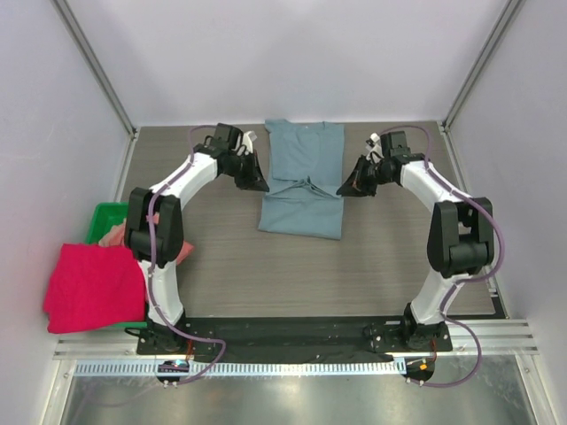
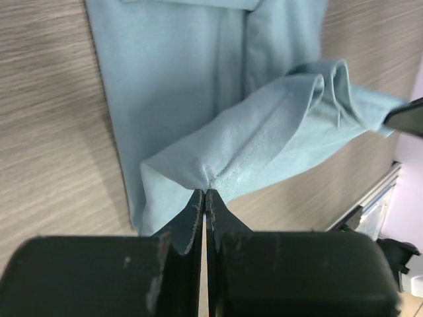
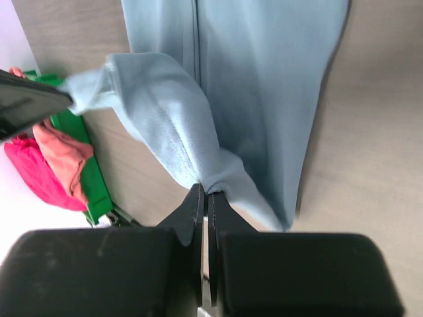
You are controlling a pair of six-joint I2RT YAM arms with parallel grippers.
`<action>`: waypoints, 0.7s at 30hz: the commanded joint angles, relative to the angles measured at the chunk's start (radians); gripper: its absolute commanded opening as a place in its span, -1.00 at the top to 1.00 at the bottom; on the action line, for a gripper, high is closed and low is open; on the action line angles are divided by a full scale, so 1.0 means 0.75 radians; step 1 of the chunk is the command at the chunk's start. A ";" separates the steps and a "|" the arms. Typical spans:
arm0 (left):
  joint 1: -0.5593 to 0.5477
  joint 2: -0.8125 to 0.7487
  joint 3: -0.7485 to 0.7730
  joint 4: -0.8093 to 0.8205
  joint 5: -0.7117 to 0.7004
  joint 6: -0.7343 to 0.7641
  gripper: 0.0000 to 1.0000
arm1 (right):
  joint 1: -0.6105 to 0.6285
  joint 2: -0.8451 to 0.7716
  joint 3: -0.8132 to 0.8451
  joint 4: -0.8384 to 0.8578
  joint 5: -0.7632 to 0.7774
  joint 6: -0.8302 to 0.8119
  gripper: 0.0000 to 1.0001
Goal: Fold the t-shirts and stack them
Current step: Fold the tshirt
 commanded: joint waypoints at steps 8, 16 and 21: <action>0.005 0.221 0.292 0.008 -0.058 0.084 1.00 | -0.018 0.322 0.405 0.102 0.014 -0.045 0.97; 0.005 0.309 0.376 0.041 -0.142 0.110 0.63 | -0.018 0.420 0.473 0.108 0.047 -0.070 0.97; 0.005 0.323 0.399 0.051 -0.204 0.133 0.40 | -0.033 0.416 0.453 0.116 0.112 -0.107 0.86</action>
